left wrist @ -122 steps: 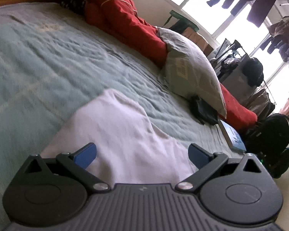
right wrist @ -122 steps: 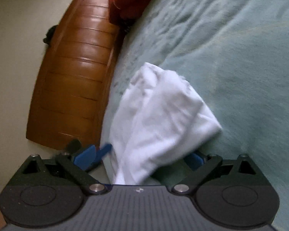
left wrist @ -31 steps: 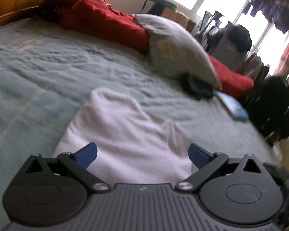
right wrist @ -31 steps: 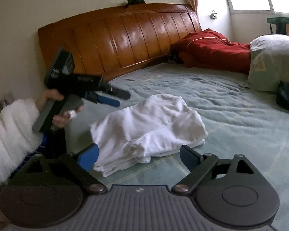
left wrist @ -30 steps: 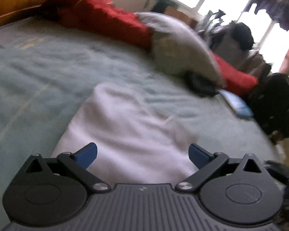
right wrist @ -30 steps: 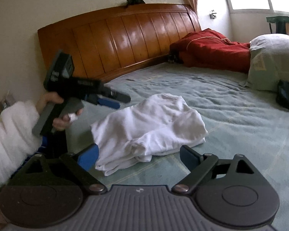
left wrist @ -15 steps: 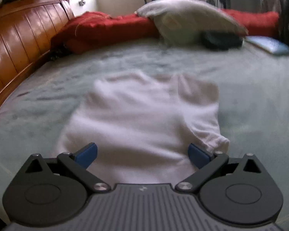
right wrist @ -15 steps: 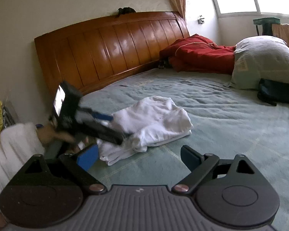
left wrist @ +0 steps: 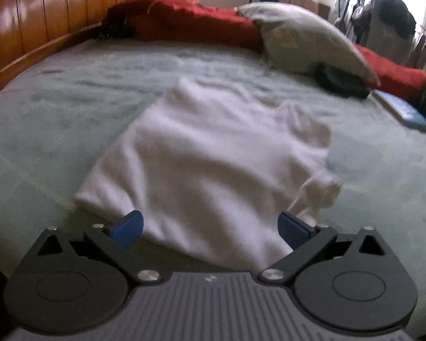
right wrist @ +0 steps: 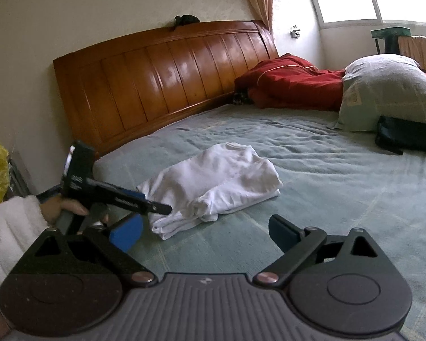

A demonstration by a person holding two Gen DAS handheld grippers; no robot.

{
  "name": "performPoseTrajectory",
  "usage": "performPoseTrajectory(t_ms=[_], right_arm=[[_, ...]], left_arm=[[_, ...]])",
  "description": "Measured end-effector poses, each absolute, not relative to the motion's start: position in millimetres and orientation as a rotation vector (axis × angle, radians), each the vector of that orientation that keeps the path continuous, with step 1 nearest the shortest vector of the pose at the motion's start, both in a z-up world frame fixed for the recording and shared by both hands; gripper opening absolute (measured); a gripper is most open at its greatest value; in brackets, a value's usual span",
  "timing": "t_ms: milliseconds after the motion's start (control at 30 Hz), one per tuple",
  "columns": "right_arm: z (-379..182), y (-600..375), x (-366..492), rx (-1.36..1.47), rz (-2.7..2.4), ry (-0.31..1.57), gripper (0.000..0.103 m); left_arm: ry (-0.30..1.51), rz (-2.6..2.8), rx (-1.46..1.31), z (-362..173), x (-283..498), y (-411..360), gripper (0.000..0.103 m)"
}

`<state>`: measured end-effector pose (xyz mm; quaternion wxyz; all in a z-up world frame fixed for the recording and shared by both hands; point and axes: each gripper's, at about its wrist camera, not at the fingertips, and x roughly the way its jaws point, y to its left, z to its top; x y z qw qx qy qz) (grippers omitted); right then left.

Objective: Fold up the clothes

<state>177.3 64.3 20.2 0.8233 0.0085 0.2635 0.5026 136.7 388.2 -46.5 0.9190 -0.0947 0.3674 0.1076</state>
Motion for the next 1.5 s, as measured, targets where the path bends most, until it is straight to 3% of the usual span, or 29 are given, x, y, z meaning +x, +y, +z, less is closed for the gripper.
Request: performPoseTrajectory(t_ms=[233, 367, 600, 733, 867, 1000, 1200, 1500], right_arm=[[16, 65, 173, 0.002, 1.062, 0.578, 0.099], [14, 61, 173, 0.015, 1.05, 0.604, 0.099], [19, 53, 161, -0.01, 1.041, 0.588, 0.103], [18, 51, 158, -0.025, 1.03, 0.594, 0.103], [15, 47, 160, -0.031, 1.007, 0.605, 0.103], [11, 42, 165, -0.019, 0.997, 0.621, 0.103], [3, 45, 173, -0.001, 0.996, 0.642, 0.103], [-12, 41, 194, 0.016, 0.953, 0.683, 0.103]], left_arm=[[0.733, 0.062, -0.176, -47, 129, 327, 0.101], [0.81, -0.005, -0.214, -66, 125, 305, 0.101], [0.673, 0.028, -0.118, -20, 147, 298, 0.102], [0.663, 0.001, -0.084, -30, 184, 290, 0.102], [0.768, 0.055, -0.195, -66, 211, 302, 0.102], [0.758, 0.033, -0.12, -50, 207, 294, 0.102], [0.702, 0.101, -0.167, -13, 243, 344, 0.102], [0.782, 0.213, -0.378, -57, 306, 432, 0.102]])
